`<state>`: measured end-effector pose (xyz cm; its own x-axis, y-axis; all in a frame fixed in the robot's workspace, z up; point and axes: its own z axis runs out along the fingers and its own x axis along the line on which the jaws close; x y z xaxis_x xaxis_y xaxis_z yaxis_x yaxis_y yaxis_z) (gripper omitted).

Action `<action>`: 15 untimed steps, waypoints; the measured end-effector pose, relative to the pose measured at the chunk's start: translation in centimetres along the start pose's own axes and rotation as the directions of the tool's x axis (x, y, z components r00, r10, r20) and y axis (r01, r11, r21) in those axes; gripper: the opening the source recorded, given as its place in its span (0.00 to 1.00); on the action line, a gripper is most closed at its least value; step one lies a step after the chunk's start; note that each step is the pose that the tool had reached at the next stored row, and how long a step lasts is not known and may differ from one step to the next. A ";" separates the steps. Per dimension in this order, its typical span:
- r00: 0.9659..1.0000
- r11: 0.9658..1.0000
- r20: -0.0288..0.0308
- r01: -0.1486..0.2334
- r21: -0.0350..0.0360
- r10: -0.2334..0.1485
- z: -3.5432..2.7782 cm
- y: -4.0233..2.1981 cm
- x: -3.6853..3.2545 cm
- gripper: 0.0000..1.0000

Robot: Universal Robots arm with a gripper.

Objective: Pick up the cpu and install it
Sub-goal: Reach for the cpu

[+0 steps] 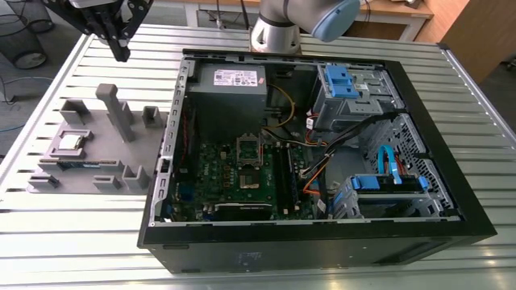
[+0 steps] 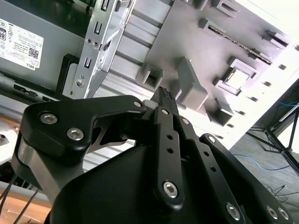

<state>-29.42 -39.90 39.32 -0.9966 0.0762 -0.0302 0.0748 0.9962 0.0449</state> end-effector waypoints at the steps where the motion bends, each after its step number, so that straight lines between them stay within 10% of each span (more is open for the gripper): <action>1: 1.000 1.000 0.000 0.000 0.000 0.000 -0.01 -0.01 0.17 0.11; 15: 1.000 1.000 0.002 0.000 0.000 0.000 -0.10 -0.20 2.68 0.11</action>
<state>-32.10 -39.89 39.32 -0.9966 0.0763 -0.0319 0.0748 0.9962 0.0449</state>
